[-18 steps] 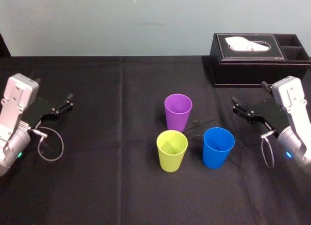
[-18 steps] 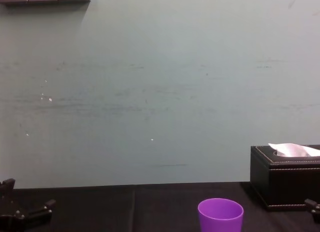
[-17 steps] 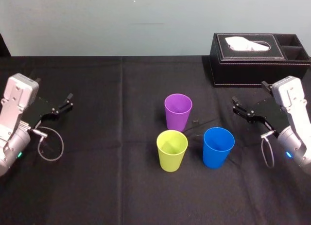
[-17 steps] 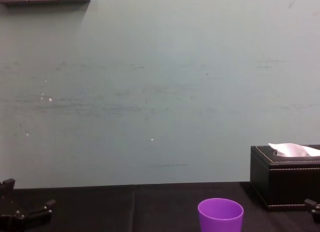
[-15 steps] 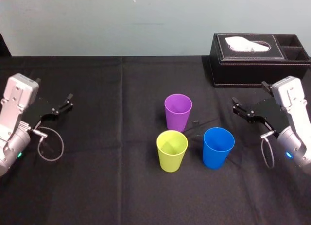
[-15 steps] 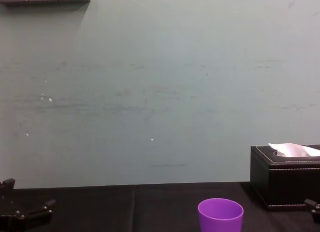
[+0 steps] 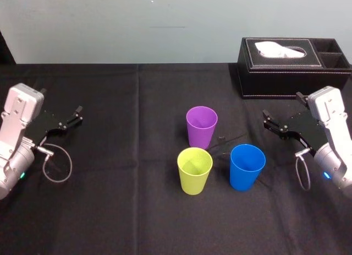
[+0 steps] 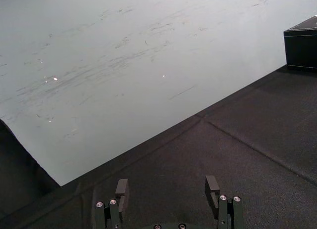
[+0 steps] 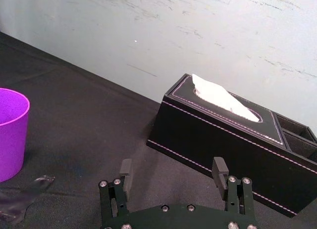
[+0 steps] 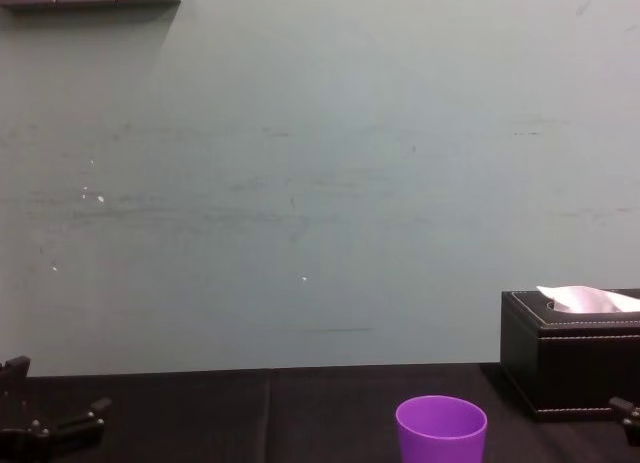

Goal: Stack the three plastic cups sequentially using one hand.

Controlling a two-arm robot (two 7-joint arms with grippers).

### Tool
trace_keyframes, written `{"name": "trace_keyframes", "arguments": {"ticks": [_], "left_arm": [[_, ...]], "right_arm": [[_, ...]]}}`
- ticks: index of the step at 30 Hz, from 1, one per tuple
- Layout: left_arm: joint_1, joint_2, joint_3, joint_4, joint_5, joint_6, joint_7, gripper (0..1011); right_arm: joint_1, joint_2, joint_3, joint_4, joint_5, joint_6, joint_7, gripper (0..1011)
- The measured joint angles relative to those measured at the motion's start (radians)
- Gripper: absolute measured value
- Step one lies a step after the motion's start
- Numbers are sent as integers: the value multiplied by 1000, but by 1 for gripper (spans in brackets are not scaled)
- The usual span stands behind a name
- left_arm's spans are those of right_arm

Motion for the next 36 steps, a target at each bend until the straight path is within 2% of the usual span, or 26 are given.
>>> {"name": "trace_keyframes", "arguments": {"ticks": [26,31,36], "left_arm": [[0,0,0,0,0,0,0,1011],[0,0,0,0,0,0,0,1011],[0,0,0,0,0,0,0,1011]], "right_arm": [[0,0,0,0,0,0,0,1002],[-16,3,20,-19,0,0,11,1002],[-44,21,54,-56,32,2,43,1002]]}}
